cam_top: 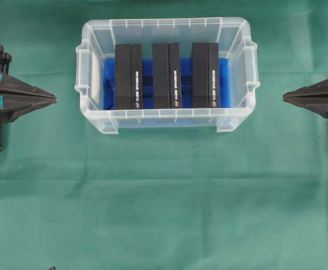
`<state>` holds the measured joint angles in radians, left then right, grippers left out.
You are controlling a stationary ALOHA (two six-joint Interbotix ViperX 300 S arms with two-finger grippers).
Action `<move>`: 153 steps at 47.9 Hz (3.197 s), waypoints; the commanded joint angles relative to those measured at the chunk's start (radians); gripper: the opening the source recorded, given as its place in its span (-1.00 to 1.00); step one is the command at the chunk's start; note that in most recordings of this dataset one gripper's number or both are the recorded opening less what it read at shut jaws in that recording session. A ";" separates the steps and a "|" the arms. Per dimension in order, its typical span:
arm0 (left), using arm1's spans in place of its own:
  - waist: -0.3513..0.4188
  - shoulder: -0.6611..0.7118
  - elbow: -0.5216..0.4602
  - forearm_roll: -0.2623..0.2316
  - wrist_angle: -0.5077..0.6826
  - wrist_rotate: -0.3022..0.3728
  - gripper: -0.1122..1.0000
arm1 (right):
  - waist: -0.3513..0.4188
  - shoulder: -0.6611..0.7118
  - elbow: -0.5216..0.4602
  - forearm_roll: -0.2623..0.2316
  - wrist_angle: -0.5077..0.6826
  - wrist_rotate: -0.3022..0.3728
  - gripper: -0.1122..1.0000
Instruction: Take the box out of the case with the left arm.
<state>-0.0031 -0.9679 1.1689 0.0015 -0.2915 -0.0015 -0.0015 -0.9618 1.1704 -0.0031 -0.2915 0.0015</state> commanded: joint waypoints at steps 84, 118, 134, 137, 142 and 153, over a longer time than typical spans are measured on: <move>-0.026 0.204 -0.690 0.012 1.723 -0.249 -0.77 | -0.020 0.259 -0.727 -0.017 1.689 0.166 -0.77; -0.025 0.225 -0.696 0.026 1.764 -1.023 -0.77 | -0.020 0.275 -0.727 -0.044 1.732 0.170 -0.77; -0.025 0.230 -0.698 0.037 1.852 -1.497 -0.77 | -0.020 0.285 -0.729 -0.044 1.735 0.170 -0.77; -0.025 0.230 -0.698 0.037 1.850 -1.488 -0.77 | -0.020 0.285 -0.729 -0.046 1.735 0.170 -0.77; -0.017 0.235 -0.699 0.040 1.845 -1.471 -0.77 | -0.020 0.285 -0.729 -0.049 1.740 0.170 -0.77; 0.110 0.256 -0.707 0.044 1.824 -1.293 -0.77 | -0.020 0.285 -0.729 -0.051 1.756 0.170 -0.77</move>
<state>0.0644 -0.7225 0.4909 0.0414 1.5401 -1.3422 -0.0199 -0.6765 0.4694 -0.0506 1.4603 0.1687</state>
